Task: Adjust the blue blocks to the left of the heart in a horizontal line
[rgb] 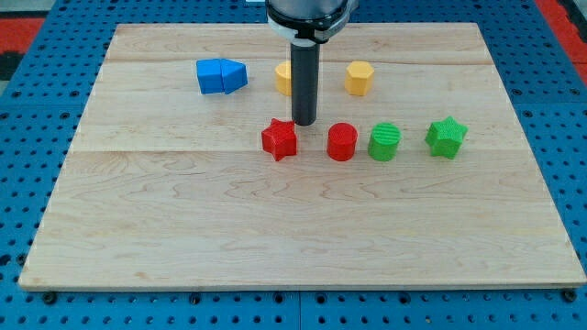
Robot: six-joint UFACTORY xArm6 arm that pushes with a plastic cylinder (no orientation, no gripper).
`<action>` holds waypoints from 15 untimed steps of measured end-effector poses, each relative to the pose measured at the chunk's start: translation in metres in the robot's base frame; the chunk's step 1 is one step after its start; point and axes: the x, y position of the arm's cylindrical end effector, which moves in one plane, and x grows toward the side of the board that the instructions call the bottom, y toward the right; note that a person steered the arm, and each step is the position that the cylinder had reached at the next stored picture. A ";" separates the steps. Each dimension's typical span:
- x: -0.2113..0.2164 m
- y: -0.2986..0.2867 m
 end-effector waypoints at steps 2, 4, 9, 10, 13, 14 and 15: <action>-0.028 -0.011; -0.034 -0.077; -0.038 -0.198; -0.038 -0.176; -0.065 -0.117; -0.068 -0.116; -0.068 -0.115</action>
